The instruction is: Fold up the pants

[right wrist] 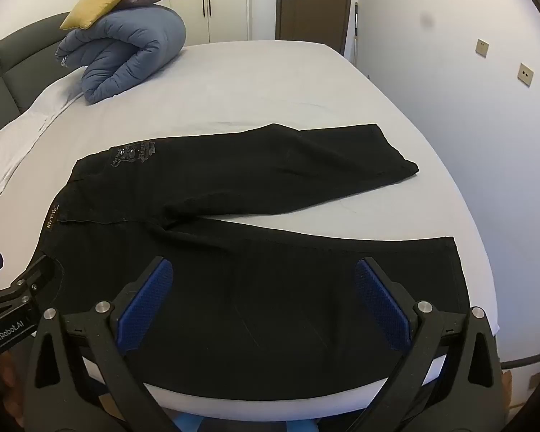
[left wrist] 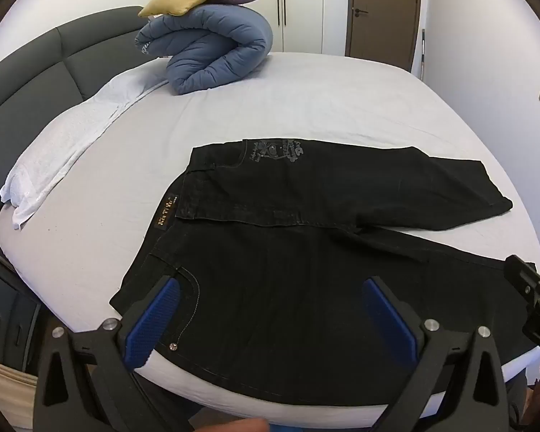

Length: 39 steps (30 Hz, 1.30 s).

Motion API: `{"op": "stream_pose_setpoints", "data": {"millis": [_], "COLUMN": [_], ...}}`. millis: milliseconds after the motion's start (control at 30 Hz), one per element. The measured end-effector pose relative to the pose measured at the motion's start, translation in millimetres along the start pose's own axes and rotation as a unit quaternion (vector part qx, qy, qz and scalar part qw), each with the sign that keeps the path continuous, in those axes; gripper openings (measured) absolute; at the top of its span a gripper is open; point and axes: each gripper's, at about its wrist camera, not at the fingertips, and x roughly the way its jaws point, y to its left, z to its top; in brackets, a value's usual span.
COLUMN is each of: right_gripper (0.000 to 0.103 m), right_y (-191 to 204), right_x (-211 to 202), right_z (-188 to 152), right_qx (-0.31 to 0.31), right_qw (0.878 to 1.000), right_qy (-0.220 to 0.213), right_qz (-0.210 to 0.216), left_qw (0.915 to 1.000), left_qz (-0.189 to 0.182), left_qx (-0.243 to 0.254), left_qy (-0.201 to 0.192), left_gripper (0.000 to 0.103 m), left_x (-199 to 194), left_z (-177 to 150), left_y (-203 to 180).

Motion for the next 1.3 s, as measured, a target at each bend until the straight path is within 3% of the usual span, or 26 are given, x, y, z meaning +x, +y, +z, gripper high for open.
{"op": "stream_pose_setpoints", "data": {"millis": [1300], "right_gripper": [0.103], "right_y": [9], "right_x": [10], "right_z": [-15], "right_qx": [-0.015], "right_qw": [1.0], "right_qy": [0.008], "right_qz": [-0.004], "left_qw": [1.0], "left_qz": [0.004], "left_qx": [0.005], "left_qy": [0.006], "left_gripper": [0.103], "left_x": [1], "left_z": [-6], "left_y": [2]}}
